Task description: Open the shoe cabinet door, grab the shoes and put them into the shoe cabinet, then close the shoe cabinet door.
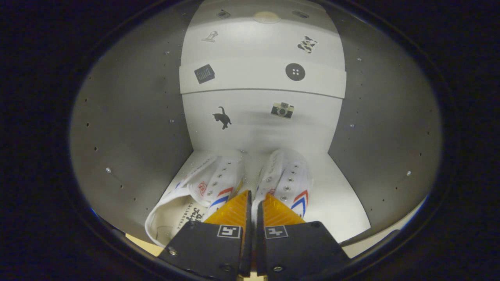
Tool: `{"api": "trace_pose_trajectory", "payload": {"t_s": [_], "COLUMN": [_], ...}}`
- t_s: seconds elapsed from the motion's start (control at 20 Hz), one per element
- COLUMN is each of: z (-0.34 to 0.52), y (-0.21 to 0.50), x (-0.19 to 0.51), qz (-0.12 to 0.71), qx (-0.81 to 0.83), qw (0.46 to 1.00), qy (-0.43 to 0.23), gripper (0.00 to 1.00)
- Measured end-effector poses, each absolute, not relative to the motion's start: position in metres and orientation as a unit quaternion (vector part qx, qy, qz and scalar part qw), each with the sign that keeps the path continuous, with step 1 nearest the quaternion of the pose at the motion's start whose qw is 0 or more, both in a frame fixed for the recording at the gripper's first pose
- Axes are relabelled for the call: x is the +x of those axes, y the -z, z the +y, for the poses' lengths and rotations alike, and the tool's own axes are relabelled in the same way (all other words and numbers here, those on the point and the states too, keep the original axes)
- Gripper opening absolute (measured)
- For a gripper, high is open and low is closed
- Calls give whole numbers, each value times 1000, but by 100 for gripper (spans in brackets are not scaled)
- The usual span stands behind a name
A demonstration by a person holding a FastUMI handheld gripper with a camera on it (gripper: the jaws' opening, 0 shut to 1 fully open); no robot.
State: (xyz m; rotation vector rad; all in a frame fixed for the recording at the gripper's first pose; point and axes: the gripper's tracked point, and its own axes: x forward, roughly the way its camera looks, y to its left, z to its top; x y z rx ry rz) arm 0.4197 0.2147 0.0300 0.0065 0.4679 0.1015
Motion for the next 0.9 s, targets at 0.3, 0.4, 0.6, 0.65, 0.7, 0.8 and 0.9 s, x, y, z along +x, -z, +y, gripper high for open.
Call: {"api": "trace_pose_trajectory", "payload": {"t_s": [0.3, 0.4, 0.6, 0.65, 0.7, 0.8, 0.9], "z": [205, 201, 199, 199, 200, 201, 206], "y": [-48, -56, -63, -62, -61, -59, -60], "x": [384, 365, 325, 317, 311, 296, 281], "qz": [202, 183, 159, 157, 152, 150, 139], "qx": [0, 6, 8, 4, -1, -6, 1], "qw": [979, 983, 987, 987, 988, 989, 990], "qy": [-28, -21, -18, -16, -14, -9, -12], "gripper": [23, 24, 45, 55, 65, 85, 96]}}
